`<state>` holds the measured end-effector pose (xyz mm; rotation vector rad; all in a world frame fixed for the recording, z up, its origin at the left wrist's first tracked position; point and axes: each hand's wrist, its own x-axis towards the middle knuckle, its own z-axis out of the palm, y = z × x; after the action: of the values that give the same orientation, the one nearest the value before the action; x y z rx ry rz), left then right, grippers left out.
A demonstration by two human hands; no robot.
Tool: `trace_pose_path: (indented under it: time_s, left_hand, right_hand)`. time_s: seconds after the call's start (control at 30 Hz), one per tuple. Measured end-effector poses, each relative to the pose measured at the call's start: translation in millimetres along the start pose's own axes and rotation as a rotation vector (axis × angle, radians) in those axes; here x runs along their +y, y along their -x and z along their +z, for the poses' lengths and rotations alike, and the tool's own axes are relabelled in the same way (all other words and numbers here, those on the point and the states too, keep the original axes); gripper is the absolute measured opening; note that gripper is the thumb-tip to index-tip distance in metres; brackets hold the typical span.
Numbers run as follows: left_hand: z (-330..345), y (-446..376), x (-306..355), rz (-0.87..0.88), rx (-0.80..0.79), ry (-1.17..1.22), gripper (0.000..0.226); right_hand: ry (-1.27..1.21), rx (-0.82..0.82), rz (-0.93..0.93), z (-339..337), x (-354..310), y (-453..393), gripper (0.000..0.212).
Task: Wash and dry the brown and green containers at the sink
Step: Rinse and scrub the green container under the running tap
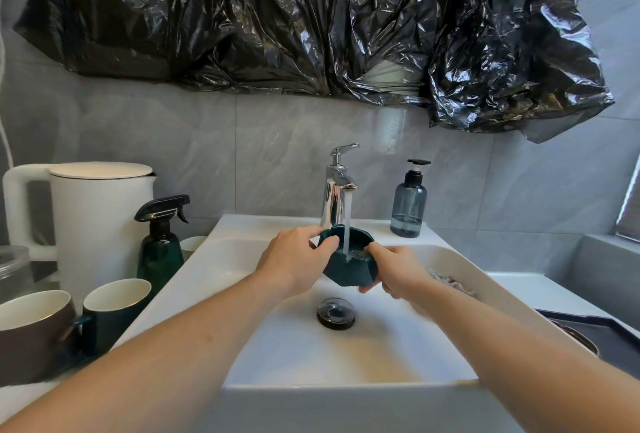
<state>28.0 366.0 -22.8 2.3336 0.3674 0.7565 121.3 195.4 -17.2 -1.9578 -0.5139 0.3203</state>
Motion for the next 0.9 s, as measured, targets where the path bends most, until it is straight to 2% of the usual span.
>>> trace_pose_path:
  time_s: [0.13,0.47,0.9]
  left_hand:
    - [0.9,0.8,-1.2,-0.012,0.001,-0.044,0.051]
    - [-0.4,3.7,-2.7,0.001,0.014,-0.091,0.049]
    - [-1.8,4.2,2.2,0.028,0.058,-0.077,0.044]
  right_hand:
    - [-0.013,-0.069,0.081,0.9,1.6,-4.8,0.040]
    - [-0.025,-0.138,0.106,0.7,4.9,-5.7,0.045]
    - [-0.009,-0.200,0.154,0.8,9.8,-8.7,0.036]
